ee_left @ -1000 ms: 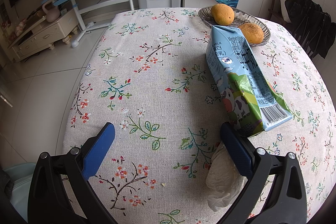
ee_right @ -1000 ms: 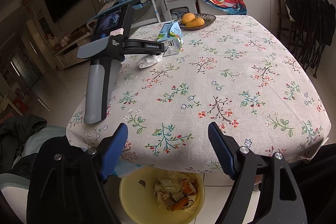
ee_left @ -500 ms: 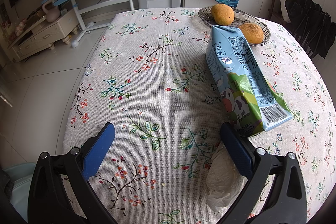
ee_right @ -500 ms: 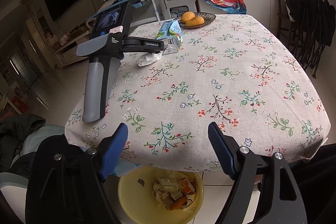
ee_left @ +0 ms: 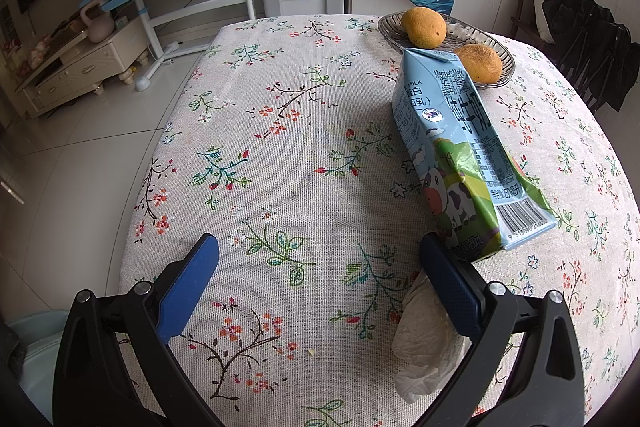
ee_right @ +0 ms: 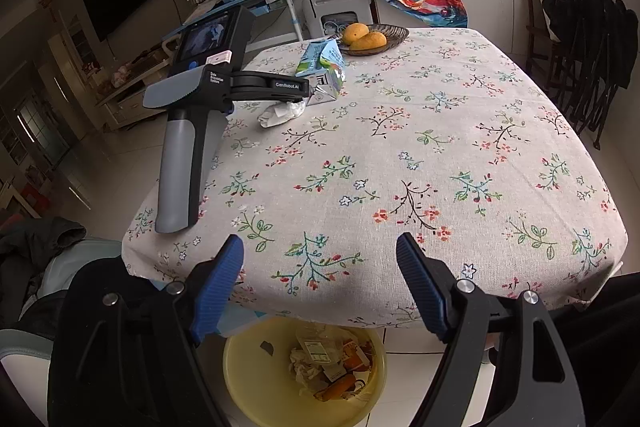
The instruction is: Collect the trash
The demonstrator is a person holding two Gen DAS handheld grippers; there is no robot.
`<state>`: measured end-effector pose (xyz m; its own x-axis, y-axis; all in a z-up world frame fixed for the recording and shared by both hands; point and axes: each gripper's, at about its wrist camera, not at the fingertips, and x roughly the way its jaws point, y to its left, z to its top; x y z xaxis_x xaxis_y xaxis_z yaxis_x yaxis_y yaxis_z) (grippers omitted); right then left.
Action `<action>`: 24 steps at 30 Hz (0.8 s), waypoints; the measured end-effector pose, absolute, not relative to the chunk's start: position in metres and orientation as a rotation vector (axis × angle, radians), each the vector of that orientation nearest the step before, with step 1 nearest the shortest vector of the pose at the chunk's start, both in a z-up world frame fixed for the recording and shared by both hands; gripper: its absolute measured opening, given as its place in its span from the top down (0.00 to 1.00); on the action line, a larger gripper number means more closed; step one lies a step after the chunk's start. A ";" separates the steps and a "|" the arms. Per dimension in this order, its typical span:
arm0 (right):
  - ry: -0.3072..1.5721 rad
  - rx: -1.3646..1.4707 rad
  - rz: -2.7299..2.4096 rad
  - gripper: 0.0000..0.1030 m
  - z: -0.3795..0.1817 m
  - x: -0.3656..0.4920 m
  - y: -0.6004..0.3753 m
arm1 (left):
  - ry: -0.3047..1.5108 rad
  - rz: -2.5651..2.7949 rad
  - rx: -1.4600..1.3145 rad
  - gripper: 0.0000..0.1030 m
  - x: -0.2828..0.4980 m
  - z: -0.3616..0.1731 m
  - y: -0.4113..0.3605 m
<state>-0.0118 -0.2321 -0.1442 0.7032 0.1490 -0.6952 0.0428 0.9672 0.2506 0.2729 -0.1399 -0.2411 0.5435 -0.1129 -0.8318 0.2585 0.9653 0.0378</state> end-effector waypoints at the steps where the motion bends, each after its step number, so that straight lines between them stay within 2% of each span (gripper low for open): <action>1: 0.793 0.254 0.061 0.27 -0.145 -0.011 -0.231 | 0.972 -0.221 0.163 0.06 0.273 -0.241 -0.140; 24: 0.805 0.230 0.059 0.27 -0.146 -0.010 -0.228 | 0.973 -0.221 0.163 0.06 0.273 -0.241 -0.140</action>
